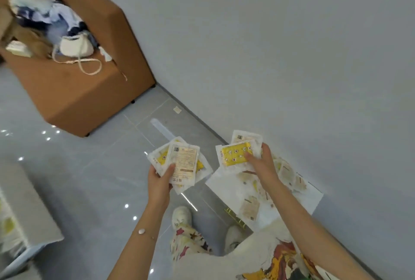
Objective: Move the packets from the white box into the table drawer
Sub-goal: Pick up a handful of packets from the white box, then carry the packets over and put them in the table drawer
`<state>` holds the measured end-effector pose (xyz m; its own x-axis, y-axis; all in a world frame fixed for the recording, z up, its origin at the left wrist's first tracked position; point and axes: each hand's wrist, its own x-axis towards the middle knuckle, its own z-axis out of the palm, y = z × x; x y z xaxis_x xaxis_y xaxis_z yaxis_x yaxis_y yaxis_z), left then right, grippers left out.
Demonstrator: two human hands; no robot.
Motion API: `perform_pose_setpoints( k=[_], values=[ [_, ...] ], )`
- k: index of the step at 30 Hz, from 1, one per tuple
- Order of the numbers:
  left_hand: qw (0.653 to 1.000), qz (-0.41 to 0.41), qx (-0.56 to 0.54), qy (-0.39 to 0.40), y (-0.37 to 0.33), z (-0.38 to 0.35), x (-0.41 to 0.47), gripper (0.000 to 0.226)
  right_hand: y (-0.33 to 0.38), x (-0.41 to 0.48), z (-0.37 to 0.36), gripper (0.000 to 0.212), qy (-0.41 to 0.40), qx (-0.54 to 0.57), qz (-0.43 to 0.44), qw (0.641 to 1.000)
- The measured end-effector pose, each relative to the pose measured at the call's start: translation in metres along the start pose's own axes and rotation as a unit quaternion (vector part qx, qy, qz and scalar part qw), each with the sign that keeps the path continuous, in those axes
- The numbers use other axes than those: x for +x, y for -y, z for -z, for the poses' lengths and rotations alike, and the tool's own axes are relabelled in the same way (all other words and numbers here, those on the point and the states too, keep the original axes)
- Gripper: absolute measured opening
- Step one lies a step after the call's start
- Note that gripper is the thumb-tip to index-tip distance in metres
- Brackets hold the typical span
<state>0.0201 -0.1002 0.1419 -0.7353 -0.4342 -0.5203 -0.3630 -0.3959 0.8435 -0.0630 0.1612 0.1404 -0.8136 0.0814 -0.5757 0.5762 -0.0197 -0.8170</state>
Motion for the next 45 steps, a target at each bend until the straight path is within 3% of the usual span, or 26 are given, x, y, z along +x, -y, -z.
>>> perform_pose_setpoints(
  k=[8,16,21,34,37,45],
  values=[
    [0.983,-0.062,-0.108,-0.132,-0.077,0.138,-0.008,0.026,0.065,-0.037,-0.196,0.040,0.155,-0.069,0.061,0.984],
    [0.954,-0.096,-0.179,-0.222,-0.109,0.277,0.005,0.031,0.060,-0.076,-0.370,0.043,0.245,-0.118,0.065,0.960],
    [0.931,-0.104,-0.214,-0.275,-0.121,0.351,0.014,0.045,0.053,-0.086,-0.455,0.045,0.287,-0.144,0.054,0.946],
    [0.827,-0.144,-0.350,-0.416,-0.149,0.458,0.069,0.049,0.046,-0.074,-0.663,0.044,0.411,-0.229,0.037,0.882],
    [0.789,-0.139,-0.385,-0.457,-0.166,0.477,0.096,0.049,0.052,-0.063,-0.716,0.037,0.442,-0.258,0.041,0.858],
    [0.697,-0.137,-0.447,-0.543,-0.199,0.521,0.142,0.046,0.070,-0.064,-0.846,0.046,0.537,-0.330,0.065,0.773]
  ],
)
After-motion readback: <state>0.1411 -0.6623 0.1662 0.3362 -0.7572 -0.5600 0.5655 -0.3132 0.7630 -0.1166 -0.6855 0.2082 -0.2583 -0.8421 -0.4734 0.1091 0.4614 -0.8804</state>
